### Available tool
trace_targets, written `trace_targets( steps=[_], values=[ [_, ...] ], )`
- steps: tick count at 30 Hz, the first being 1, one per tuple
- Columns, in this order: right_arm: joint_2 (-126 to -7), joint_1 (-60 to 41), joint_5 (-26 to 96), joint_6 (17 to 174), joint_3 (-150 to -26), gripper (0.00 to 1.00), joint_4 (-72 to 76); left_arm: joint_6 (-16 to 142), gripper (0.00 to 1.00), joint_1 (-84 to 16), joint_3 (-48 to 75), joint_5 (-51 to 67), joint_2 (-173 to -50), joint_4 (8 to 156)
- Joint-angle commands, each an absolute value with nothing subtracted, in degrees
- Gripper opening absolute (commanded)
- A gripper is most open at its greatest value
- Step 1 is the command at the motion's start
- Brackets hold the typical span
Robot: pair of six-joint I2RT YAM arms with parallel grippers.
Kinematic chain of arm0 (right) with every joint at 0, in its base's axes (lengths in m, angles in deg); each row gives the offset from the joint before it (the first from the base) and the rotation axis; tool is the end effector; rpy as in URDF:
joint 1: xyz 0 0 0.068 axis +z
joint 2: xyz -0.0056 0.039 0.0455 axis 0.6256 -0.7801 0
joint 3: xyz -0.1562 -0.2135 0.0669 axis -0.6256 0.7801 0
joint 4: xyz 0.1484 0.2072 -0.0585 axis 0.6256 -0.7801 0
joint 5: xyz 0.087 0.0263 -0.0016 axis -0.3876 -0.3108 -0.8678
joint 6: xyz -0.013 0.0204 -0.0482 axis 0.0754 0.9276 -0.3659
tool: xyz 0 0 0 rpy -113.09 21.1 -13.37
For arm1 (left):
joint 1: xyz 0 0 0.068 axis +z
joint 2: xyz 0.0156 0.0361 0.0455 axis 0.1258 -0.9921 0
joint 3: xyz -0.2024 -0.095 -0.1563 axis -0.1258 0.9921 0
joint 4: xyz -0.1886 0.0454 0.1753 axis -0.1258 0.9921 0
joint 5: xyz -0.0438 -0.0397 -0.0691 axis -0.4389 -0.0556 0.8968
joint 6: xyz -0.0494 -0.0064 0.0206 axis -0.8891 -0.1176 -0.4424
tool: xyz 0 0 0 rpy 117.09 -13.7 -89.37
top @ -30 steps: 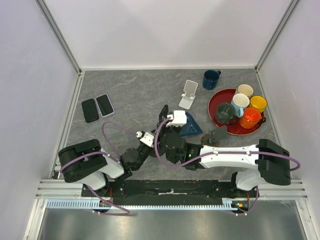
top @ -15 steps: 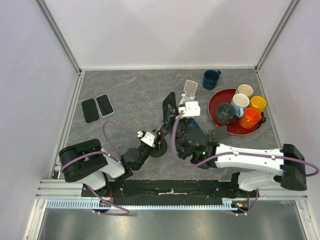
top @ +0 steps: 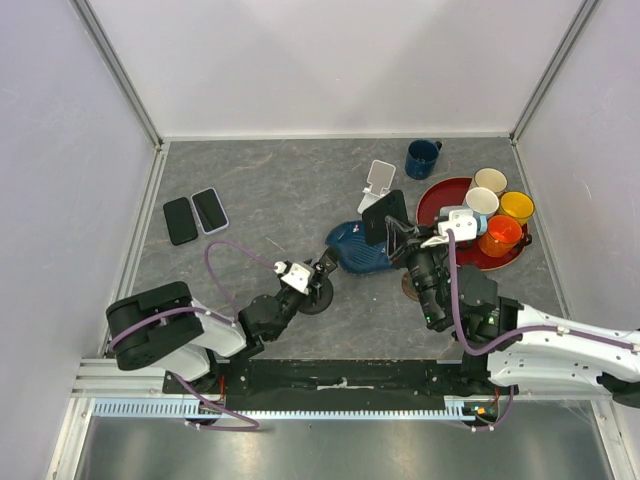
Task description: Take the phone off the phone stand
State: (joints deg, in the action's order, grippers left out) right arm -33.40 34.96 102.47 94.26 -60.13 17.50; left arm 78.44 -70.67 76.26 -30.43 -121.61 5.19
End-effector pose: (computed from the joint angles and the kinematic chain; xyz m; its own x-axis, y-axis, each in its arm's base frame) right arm 0.0796 0.1622 0.3910 0.0446 0.3343 -0.9414 -0.2518 0.9157 0.3132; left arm 0.1151 -0.1905 0.1600 0.0595 0.0029 -0.9982 0.5466 0.8367 0.0350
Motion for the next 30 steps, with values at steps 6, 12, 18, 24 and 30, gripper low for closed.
trace_targets(
  steps=[6,12,18,24,30],
  values=[
    [-28.48,34.92,99.17,98.44,-58.02,0.00,10.63,75.35,0.41,-70.16,76.09,-31.48,-114.52,10.82],
    [-27.16,34.92,98.20,98.70,-57.14,0.00,9.92,69.38,0.44,-67.61,77.93,-30.16,-114.08,11.26],
    [-25.67,35.01,97.85,99.32,-56.08,0.00,9.83,67.09,0.55,-65.50,80.04,-27.79,-110.31,13.19],
    [-25.40,34.92,97.41,99.75,-55.73,0.00,9.83,65.95,0.71,-65.41,80.39,-26.12,-104.77,21.10],
    [-25.23,35.01,96.27,100.11,-56.00,0.00,9.22,64.72,0.80,-65.41,81.36,-25.77,-98.71,27.16]
  ],
)
